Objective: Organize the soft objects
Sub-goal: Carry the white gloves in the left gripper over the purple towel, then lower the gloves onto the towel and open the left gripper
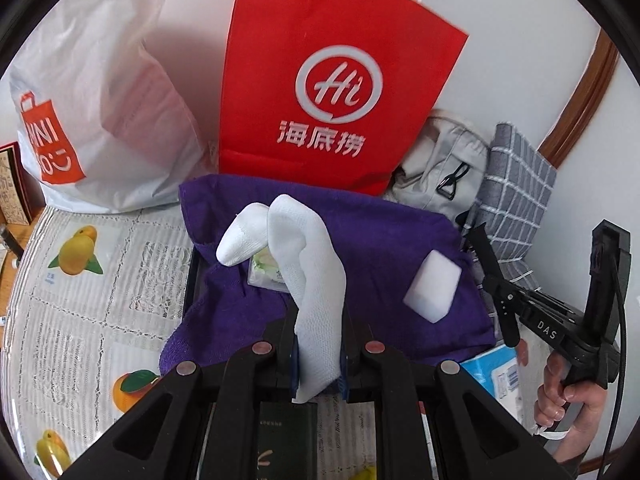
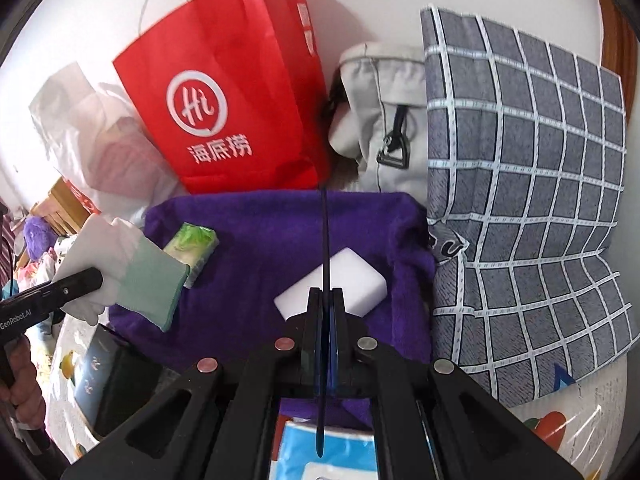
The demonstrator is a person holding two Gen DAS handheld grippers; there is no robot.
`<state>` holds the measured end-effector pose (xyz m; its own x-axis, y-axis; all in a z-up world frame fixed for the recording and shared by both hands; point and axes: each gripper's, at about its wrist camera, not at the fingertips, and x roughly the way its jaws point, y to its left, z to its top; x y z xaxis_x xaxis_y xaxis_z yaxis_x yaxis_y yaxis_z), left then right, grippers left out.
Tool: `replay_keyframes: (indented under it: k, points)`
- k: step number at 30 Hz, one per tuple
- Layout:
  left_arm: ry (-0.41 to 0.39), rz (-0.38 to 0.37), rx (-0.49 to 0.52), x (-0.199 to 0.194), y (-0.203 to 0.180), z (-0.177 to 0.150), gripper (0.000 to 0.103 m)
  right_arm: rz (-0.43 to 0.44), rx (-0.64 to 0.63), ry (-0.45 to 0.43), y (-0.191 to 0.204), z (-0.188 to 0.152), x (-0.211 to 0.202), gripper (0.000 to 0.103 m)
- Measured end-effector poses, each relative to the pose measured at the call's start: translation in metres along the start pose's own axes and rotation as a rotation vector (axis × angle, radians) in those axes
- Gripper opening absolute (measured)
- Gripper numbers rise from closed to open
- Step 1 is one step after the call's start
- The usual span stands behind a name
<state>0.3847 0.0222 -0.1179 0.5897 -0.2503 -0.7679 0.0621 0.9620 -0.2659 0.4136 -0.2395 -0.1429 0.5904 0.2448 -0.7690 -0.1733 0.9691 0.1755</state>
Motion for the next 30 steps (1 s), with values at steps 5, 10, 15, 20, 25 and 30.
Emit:
replay_keyframes:
  k: [5, 10, 15, 20, 25, 30]
  points:
    - [0.012, -0.006, -0.011, 0.011, 0.004, 0.002, 0.014, 0.002, 0.01, 0.024, -0.01, -0.002, 0.014, 0.003]
    - [0.016, -0.012, -0.019, 0.019, 0.007, 0.004, 0.014, 0.011, 0.017, 0.045, -0.016, -0.003, 0.027, 0.003]
    - [0.042, -0.001, -0.023, 0.03, 0.011, 0.002, 0.014, -0.024, -0.015, 0.057, -0.015, 0.005, 0.035, 0.003]
    - [0.07, 0.001, -0.025, 0.039, 0.018, -0.003, 0.015, -0.041, -0.01, 0.097, -0.021, 0.003, 0.05, 0.003]
    - [0.096, 0.018, -0.028, 0.046, 0.024, -0.004, 0.017, -0.038, -0.015, 0.112, -0.025, 0.005, 0.056, 0.006]
    - [0.12, 0.031, -0.035, 0.051, 0.026, -0.006, 0.029, -0.037, -0.036, 0.121, -0.024, 0.004, 0.057, 0.007]
